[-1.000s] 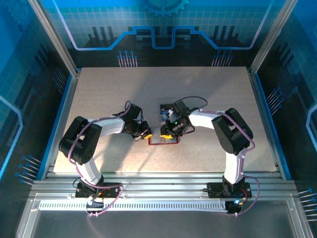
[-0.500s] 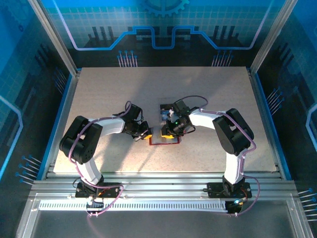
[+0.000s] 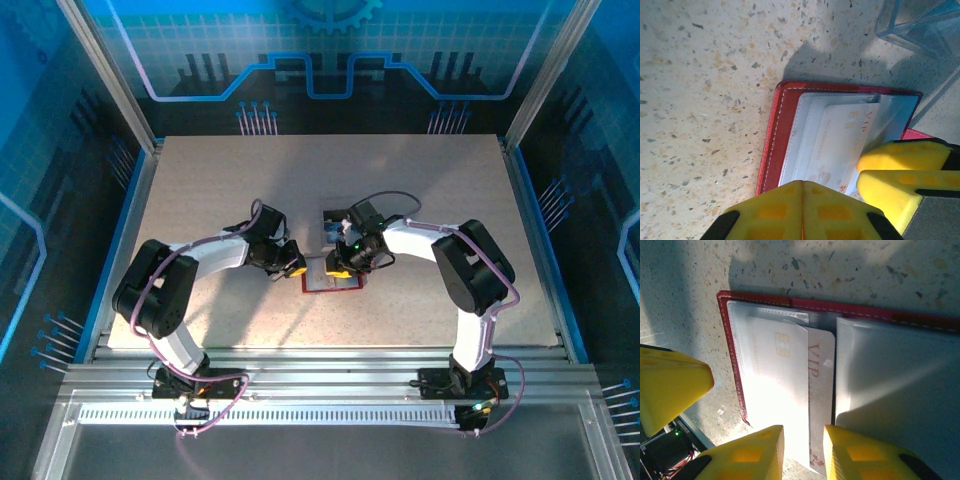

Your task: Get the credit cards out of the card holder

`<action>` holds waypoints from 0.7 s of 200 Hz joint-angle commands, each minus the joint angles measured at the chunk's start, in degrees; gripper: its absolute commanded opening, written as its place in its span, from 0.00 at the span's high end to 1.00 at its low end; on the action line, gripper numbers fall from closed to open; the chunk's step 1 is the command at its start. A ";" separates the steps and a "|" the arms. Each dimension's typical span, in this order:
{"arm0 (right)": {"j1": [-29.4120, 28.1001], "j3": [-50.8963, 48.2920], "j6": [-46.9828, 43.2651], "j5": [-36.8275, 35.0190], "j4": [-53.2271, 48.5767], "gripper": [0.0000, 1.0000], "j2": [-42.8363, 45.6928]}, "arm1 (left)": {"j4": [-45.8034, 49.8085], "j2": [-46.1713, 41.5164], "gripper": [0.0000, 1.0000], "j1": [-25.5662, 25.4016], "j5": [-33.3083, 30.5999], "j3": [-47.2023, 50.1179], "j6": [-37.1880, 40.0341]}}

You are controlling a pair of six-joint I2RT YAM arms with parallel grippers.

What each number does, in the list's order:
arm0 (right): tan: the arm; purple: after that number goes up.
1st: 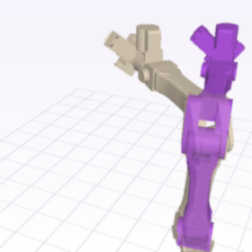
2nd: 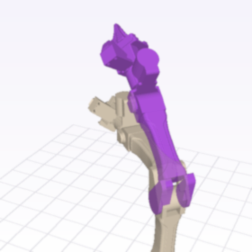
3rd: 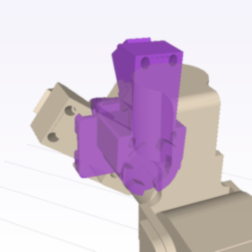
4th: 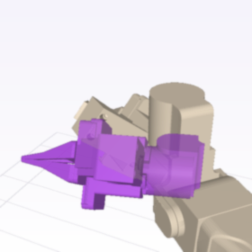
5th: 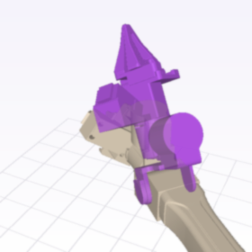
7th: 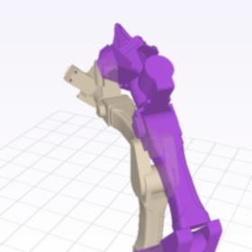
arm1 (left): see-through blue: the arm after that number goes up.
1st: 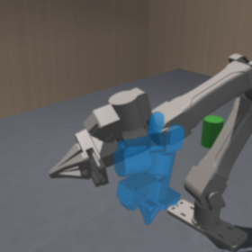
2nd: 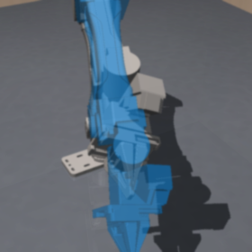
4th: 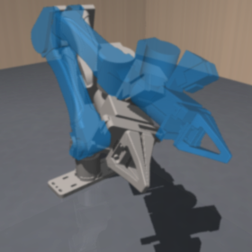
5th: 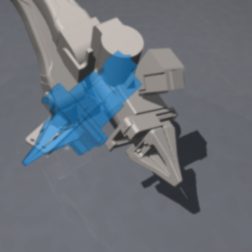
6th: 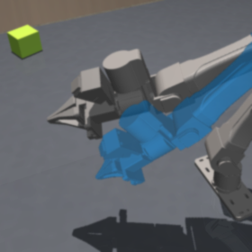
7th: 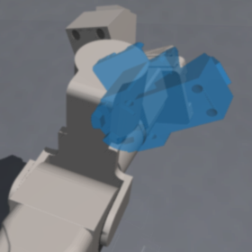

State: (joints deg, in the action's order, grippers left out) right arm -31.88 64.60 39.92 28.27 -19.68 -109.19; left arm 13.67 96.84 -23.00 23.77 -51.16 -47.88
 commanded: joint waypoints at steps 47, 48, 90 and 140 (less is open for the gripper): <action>-0.46 0.28 0.82 1.74 0.74 0.71 0.66 | -1.52 3.12 0.92 -2.35 1.41 -1.13 -0.95; -0.46 0.27 0.84 1.76 0.72 0.71 0.65 | -1.53 3.15 0.92 -2.37 1.39 -1.14 -0.92; -0.42 0.31 0.67 2.49 0.72 0.71 -0.16 | -1.28 4.39 0.93 -2.38 0.51 -0.35 -0.42; -0.47 0.27 0.60 3.65 1.41 0.71 -1.29 | -1.14 5.25 0.93 -2.39 0.28 0.18 -0.26</action>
State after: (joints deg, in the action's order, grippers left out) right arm -31.88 64.60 40.32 29.98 -18.74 -109.21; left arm 11.70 100.57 -25.15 24.03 -51.24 -48.03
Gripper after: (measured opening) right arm 0.290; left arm 0.070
